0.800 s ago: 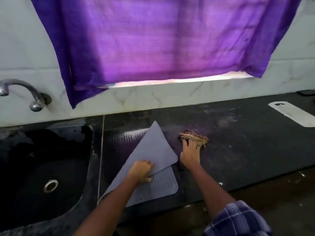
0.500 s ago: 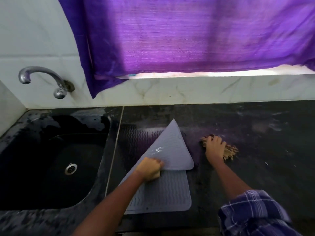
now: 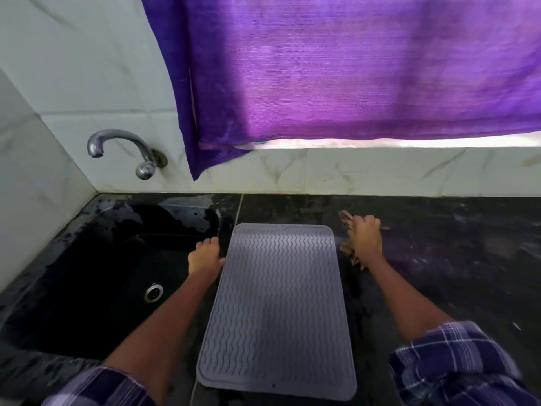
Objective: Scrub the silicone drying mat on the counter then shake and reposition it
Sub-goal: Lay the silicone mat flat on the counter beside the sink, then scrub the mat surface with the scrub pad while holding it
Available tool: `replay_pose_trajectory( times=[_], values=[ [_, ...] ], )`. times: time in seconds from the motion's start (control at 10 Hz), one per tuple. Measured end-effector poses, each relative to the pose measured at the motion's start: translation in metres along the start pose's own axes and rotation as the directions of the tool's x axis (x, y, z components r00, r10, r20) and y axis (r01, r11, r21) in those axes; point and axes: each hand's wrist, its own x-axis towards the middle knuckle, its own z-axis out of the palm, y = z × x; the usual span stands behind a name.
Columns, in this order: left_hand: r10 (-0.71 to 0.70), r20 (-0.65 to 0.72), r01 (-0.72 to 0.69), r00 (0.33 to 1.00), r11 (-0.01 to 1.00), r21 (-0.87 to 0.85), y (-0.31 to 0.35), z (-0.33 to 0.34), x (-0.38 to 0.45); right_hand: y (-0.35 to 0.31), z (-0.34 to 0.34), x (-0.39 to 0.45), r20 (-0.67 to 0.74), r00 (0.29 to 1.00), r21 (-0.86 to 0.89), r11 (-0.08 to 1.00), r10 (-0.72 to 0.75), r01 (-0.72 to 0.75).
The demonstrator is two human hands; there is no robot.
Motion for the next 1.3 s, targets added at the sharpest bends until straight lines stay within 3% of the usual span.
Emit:
replay_pose_trajectory(
  times=[0.2,0.4,0.5,0.6,0.7,0.8,0.9,1.0,1.1,1.2,1.3],
  values=[
    [0.071,0.066,-0.075,0.995,0.995,0.065,-0.027,0.011,0.019,-0.056,0.025,0.01,0.148,0.968,0.129,0.975,-0.201,0.183],
    [0.203,0.086,-0.193,0.975,0.975,-0.108,-0.038,0.015,0.068,-0.152,0.056,0.024,0.262,0.952,0.345,0.937,-0.157,0.059],
    [0.285,0.133,-0.26,0.949,0.948,-0.182,-0.036,0.018,0.098,-0.199,0.087,0.03,0.348,0.905,0.355,0.928,-0.245,0.115],
    [0.39,0.235,-0.382,0.89,0.92,-0.084,-0.03,0.032,0.119,-0.227,0.122,0.016,0.366,0.877,0.209,0.946,-0.311,0.249],
    [0.417,0.234,-0.419,0.878,0.907,-0.042,-0.033,0.039,0.136,-0.234,0.14,0.011,0.261,0.905,0.086,0.942,-0.335,0.324],
    [0.466,0.237,-0.491,0.853,0.869,0.058,-0.038,0.036,0.147,-0.238,0.143,0.009,0.263,0.898,0.06,0.935,-0.354,0.351],
    [0.527,0.254,-0.57,0.811,0.81,0.138,-0.038,0.039,0.148,-0.235,0.134,-0.034,0.303,0.892,0.091,0.942,-0.336,0.324],
    [0.536,0.275,-0.586,0.798,0.796,0.152,-0.036,0.034,0.151,-0.233,0.114,-0.061,0.45,0.813,0.098,0.925,-0.37,0.367],
    [0.494,0.33,-0.563,0.804,0.811,0.16,-0.033,0.022,0.16,-0.25,0.089,-0.03,0.579,0.768,0.059,0.953,-0.275,0.297],
    [0.472,0.355,-0.546,0.807,0.825,0.145,-0.033,0.021,0.168,-0.268,0.108,0.014,0.43,0.886,-0.068,0.972,-0.175,0.225],
    [0.463,0.347,-0.53,0.816,0.838,0.13,-0.039,0.03,0.17,-0.274,0.134,0.009,0.335,0.926,-0.108,0.969,-0.173,0.221]
  ],
)
